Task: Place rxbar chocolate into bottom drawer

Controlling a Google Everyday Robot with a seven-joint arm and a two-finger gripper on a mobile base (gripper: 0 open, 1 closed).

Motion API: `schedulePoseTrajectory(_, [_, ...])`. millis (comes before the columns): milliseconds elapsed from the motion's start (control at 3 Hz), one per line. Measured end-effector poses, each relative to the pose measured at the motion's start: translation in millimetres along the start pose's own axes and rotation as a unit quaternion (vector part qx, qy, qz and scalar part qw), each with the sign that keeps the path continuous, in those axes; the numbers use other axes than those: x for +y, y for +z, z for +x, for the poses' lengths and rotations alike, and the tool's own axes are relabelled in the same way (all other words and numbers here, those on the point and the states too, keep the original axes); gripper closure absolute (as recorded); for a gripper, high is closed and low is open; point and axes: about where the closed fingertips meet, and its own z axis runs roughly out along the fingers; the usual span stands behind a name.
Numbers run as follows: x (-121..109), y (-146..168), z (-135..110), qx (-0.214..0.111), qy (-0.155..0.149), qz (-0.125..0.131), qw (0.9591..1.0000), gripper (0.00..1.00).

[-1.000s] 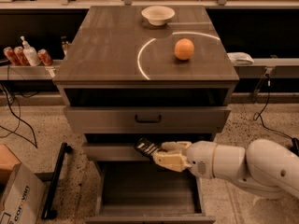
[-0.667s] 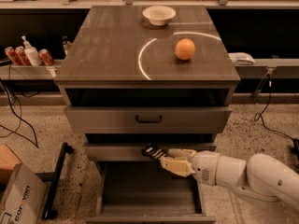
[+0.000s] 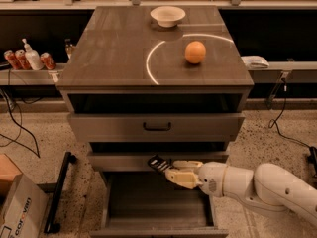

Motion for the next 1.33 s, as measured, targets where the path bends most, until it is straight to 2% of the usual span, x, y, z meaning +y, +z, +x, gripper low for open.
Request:
schedulePoseTrajectory(333, [-6.4,18.1,14.8,0.028,0.005,-0.004,0.9996,1.00])
schedulePoseTrajectory(667, [-22.8,41.8,51.1,0.060,0.020,-0.015,0.9979,1.00])
schedulePoseTrajectory(1000, [-36.5,53.9,81.0,0.071,0.041,-0.021,0.9964,1.00])
schedulePoseTrajectory(1333, [-58.0,61.0,107.8,0.063,0.067,-0.027,0.9954,1.00])
